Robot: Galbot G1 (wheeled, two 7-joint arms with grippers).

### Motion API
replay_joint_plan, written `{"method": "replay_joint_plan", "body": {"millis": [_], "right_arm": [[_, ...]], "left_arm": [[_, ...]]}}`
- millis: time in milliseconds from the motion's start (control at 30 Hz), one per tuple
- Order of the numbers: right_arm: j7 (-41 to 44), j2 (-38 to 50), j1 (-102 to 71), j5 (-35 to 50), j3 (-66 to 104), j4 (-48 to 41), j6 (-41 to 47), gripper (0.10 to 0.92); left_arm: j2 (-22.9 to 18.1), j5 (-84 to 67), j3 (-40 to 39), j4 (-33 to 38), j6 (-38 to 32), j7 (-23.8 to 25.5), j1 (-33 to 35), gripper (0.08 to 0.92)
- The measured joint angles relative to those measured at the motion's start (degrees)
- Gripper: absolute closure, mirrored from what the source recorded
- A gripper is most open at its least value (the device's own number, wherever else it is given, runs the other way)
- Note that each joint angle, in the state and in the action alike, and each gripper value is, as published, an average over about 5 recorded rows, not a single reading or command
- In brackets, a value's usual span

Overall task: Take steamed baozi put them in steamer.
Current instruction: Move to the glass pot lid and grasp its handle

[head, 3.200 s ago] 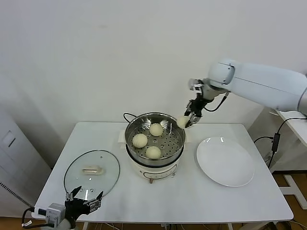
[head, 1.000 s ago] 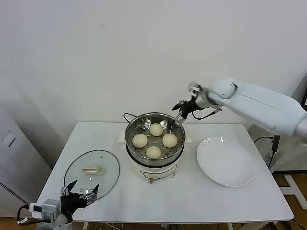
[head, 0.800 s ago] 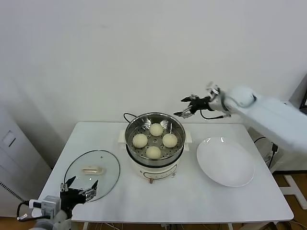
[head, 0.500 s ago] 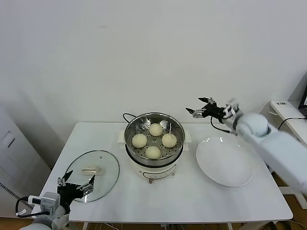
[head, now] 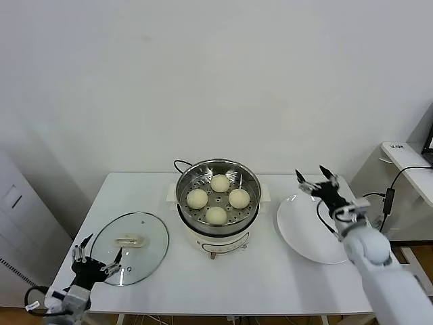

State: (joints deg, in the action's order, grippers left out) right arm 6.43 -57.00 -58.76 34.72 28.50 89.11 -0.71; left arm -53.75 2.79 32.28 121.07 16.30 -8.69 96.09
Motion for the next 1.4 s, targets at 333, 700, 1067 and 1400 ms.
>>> {"method": "replay_joint_plan", "body": {"millis": [333,700,1067,1400], "right_arm": [[1.04,-8.91,-7.66,-6.28,9.7,0.0,-2.94,0.203],[2.13,-13.41,-11.2,-9.71,13.62,-0.89,-4.63,0.203],[3.55,-15.36,-12.44,-11.85,14.59,-2.01,-5.76,0.203],[5.02,-15.84,-12.86,-13.0,14.94,-3.03,-6.83,0.203]], "left_arm": [[-2.33,26.3,-0.81,-8.03,-10.07,0.94,-0.65,0.177],[-6.88,51.08,-1.14,-17.63,-18.79,-2.19,-5.02,0.177],[-10.41,65.55,-1.3,-25.32,-22.09,-5.92,-11.35,0.177],[-12.19,70.19,-1.88,-29.32,-22.81,-6.6,-15.89,0.177]]}}
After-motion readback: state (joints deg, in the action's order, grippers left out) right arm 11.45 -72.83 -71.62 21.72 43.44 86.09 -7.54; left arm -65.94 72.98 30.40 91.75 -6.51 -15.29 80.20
